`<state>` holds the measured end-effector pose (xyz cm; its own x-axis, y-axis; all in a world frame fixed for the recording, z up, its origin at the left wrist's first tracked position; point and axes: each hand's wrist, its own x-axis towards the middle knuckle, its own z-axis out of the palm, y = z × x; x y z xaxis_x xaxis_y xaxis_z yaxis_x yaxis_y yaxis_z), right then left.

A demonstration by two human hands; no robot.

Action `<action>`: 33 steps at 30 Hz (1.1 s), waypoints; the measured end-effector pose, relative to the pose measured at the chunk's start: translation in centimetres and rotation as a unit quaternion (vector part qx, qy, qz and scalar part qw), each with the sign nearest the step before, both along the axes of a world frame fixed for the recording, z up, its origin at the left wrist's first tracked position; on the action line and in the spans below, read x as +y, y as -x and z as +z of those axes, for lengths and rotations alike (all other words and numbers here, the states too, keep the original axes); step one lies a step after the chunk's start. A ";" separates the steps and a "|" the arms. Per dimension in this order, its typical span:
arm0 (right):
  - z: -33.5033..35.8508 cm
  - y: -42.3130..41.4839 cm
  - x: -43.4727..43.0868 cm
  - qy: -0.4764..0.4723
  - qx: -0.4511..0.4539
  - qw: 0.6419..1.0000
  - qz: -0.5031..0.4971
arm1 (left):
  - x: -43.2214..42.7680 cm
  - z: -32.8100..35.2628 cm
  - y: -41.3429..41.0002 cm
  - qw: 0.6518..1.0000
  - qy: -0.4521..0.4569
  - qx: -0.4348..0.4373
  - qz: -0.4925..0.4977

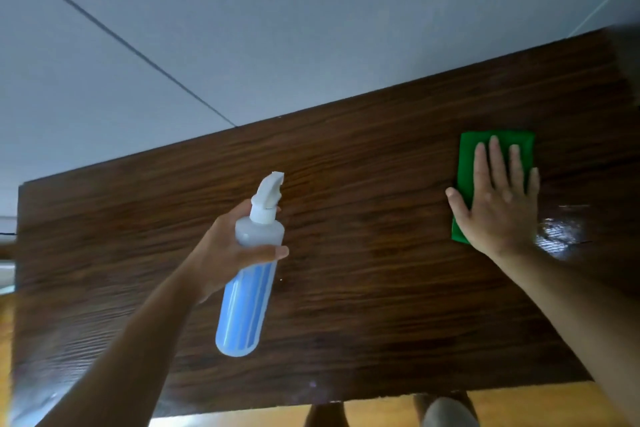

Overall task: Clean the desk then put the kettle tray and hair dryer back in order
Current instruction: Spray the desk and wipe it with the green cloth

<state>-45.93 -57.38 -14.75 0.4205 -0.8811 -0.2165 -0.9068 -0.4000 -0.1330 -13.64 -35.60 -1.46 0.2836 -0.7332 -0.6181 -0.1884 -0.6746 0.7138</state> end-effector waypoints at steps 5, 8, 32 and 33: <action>-0.3 -5.3 5.6 0.004 0.000 0.998 0.069 | 6.1 -0.9 -2.8 0.999 -0.035 0.031 -0.015; -0.2 -8.3 8.7 0.000 0.002 0.993 0.117 | 8.9 -1.5 -3.9 0.998 -0.047 0.041 -0.019; 0.8 -6.6 11.0 -0.035 -0.016 0.697 0.716 | 15.1 -1.9 -4.7 0.998 -0.054 0.040 0.019; 0.8 -4.9 9.5 -0.027 -0.006 0.724 0.689 | 14.2 -1.9 -4.4 0.997 -0.058 0.041 0.015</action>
